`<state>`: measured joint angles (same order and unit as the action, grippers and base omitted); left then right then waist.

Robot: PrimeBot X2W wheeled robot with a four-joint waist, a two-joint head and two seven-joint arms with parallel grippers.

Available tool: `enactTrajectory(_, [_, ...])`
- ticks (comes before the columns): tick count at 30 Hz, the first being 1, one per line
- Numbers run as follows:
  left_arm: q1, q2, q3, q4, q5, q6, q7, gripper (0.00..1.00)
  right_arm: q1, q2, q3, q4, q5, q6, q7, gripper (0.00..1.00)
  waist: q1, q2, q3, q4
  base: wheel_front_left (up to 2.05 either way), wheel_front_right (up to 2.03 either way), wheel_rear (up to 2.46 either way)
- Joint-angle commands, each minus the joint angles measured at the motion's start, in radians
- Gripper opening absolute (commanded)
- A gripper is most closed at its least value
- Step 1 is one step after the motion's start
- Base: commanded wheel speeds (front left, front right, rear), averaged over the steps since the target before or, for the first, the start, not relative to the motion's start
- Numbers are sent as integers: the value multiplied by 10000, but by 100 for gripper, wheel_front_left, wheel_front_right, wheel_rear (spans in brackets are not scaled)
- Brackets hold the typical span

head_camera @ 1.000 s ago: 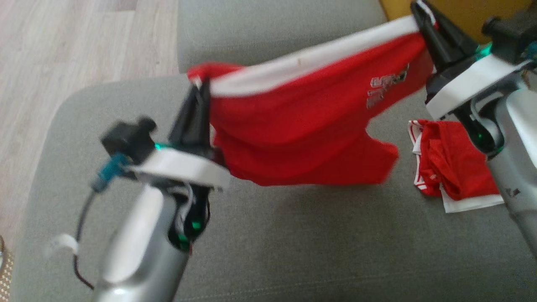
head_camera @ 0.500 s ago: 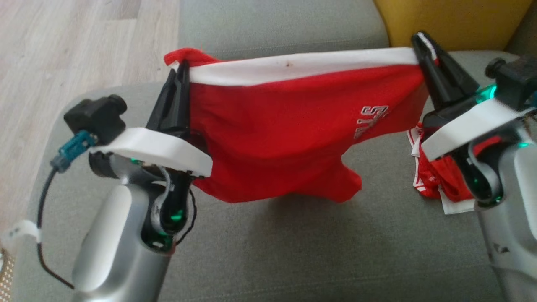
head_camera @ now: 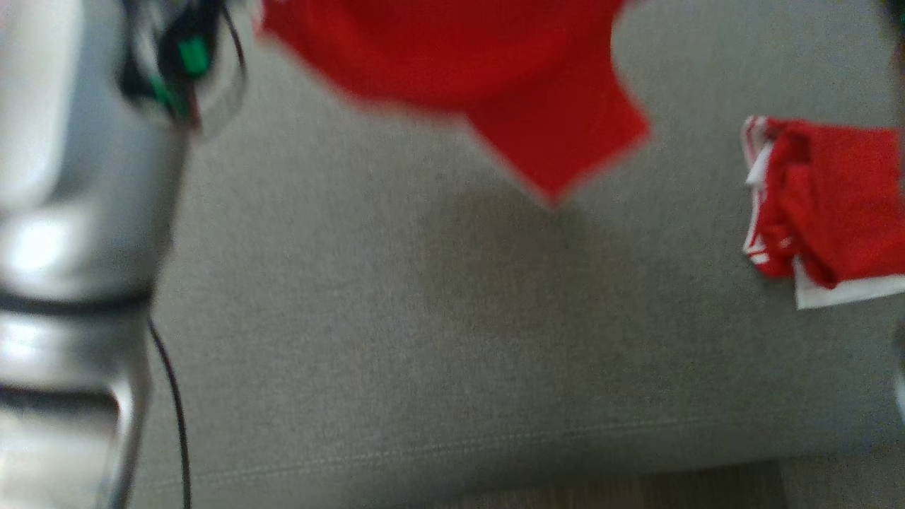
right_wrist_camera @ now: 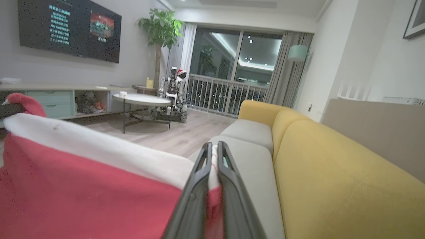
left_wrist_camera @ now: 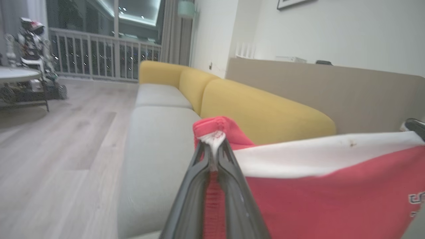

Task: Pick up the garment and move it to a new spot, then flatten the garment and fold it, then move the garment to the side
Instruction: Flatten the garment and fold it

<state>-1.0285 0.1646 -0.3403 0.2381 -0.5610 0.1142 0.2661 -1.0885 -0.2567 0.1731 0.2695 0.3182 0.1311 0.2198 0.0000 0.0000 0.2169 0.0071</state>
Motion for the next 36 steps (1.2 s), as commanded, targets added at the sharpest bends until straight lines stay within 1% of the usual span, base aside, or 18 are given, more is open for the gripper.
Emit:
enactTrajectory(1, [-1218,337,475,172,279,-2,-303,0,-1098,125,-3,326,-76,-4,-355,0,0,0,1894,-73,0,0,0])
enactTrajectory(4, [-3081,197,580,1499,734,-102,-1432,0,-3161,385,-423,1933,-426,-4,-1480,0,0,0,2655,-25,0,0,0])
enactTrajectory(7, [-4406,-43,767,2724,1004,-41,-2793,0,-4624,758,-938,3248,-847,-4,-2907,0,0,0,3094,16,0,0,0])
enactTrajectory(10, [-5037,-324,888,3729,1023,-116,-3967,0,-5199,1088,-1000,4264,-1109,-4,-3997,0,0,0,3291,115,0,0,0])
enactTrajectory(13, [-5038,-445,698,4606,1139,-415,-4688,0,-4988,1249,-565,5099,-1025,-4,-4423,0,0,0,3366,207,0,0,0])
enactTrajectory(15, [-4735,-517,504,5087,1231,-650,-4948,0,-4535,1268,-371,5596,-704,-4,-4547,0,0,0,3329,327,0,0,0])
enactTrajectory(18, [-3858,-590,251,5634,1372,-906,-5168,0,-3569,1263,169,6231,-182,-4,-4624,0,0,0,3172,452,0,0,0])
enactTrajectory(23, [-1803,-570,-98,6277,1639,-1125,-5266,0,-1743,1100,1307,7004,936,-4,-4206,0,0,0,2675,646,0,0,0])
enactTrajectory(29, [455,-511,-447,6408,2014,-1325,-5275,0,31,589,2384,7081,2438,-4,-3212,0,0,0,1826,820,0,0,0])
enactTrajectory(32, [1357,-510,-754,6434,2270,-1453,-5276,0,693,248,3050,7019,2769,-4,-2704,0,0,0,1367,874,0,0,0])
enactTrajectory(36, [2304,-506,-1197,6454,2616,-1565,-5277,0,1320,-232,3871,6874,2977,-4,-2372,0,0,0,815,945,0,0,0])
